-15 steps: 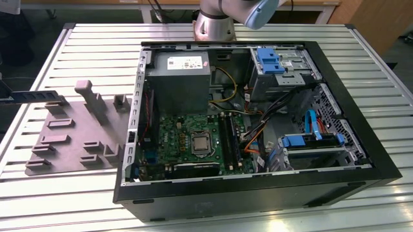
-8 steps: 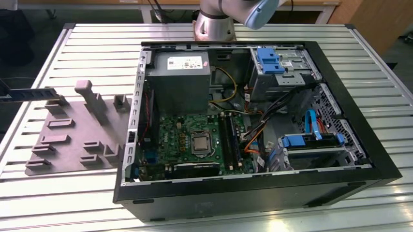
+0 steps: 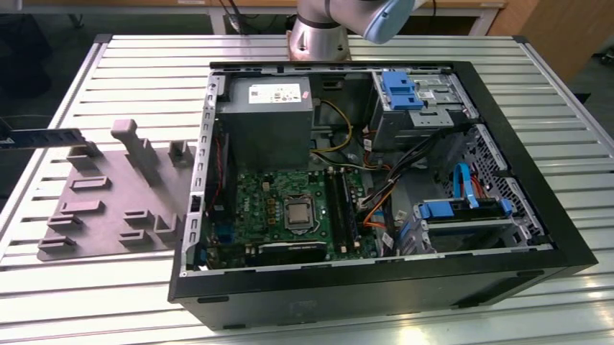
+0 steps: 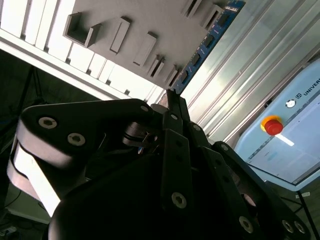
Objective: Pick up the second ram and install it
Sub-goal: 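Pick up the second ram and move it above second insertion slot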
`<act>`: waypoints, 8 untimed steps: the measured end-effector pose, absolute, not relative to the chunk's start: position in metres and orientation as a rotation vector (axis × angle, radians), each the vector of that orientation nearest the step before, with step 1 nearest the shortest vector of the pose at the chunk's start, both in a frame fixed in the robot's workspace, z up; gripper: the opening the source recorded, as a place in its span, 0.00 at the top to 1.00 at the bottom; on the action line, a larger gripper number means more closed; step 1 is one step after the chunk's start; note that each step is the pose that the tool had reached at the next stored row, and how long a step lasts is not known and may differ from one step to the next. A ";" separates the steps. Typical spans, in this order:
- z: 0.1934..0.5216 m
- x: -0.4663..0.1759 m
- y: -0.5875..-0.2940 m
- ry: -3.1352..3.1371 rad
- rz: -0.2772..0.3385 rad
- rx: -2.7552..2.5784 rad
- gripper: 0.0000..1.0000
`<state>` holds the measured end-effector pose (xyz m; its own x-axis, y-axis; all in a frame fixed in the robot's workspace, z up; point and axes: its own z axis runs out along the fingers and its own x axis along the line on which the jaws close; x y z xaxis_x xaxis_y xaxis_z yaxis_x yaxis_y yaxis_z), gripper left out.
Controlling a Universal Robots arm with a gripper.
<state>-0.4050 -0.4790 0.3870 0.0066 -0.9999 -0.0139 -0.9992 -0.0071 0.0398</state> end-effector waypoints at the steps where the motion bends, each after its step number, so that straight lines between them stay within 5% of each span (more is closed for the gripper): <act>1: 0.388 -0.405 -0.479 -2.200 -0.059 2.216 0.88; 8: 0.396 -0.405 -0.479 -2.200 -0.059 2.216 0.88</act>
<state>-0.4050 -0.4789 0.3957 0.0066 -0.9999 -0.0139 -0.9992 -0.0072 0.0397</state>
